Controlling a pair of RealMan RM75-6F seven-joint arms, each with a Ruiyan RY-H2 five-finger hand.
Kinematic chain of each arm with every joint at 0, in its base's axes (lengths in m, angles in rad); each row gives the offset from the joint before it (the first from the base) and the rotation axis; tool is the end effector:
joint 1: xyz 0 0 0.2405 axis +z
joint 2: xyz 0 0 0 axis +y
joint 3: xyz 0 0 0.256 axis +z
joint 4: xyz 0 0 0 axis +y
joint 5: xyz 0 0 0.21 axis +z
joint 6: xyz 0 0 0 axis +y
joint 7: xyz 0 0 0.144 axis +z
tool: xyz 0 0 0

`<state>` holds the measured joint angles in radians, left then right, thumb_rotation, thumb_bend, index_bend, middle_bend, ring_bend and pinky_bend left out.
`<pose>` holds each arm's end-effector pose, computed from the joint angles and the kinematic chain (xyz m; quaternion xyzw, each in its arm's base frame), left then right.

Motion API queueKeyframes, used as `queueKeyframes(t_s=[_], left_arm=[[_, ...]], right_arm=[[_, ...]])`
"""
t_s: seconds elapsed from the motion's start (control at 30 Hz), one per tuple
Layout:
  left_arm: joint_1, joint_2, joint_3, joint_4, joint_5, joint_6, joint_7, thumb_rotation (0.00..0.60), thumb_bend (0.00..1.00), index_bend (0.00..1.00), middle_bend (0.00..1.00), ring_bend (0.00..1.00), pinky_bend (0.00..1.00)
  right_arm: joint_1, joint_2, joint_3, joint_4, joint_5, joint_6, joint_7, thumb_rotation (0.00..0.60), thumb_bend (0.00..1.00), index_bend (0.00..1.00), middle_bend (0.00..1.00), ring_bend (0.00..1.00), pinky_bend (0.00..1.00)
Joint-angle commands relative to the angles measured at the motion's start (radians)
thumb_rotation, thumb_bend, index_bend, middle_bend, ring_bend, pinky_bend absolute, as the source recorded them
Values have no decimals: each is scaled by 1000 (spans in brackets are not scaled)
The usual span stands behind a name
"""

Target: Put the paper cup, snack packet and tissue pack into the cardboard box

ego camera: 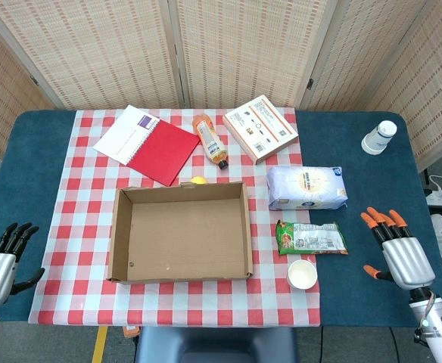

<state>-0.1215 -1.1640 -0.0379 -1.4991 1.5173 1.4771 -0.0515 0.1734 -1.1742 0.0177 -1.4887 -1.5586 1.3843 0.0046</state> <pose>-0.3217 0.1919 0.1521 -0.6099 -0.3741 -0.3923 0.5781 -0.3154 -0.2031 0.1324 0.6619 -0.3653 0.3627 0.5449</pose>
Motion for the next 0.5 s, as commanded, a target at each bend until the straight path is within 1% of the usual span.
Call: queueKeyframes(t_s=[0.03, 0.3, 0.5], left_arm=[[0, -1, -1, 2, 1, 2, -4, 600, 242, 146, 69, 0, 281], [6, -4, -8, 7, 4, 23, -15, 600, 243, 146, 69, 0, 281], [5, -4, -11, 12, 0, 21, -22, 600, 242, 146, 70, 0, 281]], right_arm=[[-2, 1, 1, -1, 0, 4, 0, 600, 0, 0, 0, 0, 0], [1, -5, -5, 0, -4, -7, -10, 600, 0, 0, 0, 0, 0], [1, -6, -1, 2, -2, -2, -5, 600, 0, 0, 0, 0, 0]])
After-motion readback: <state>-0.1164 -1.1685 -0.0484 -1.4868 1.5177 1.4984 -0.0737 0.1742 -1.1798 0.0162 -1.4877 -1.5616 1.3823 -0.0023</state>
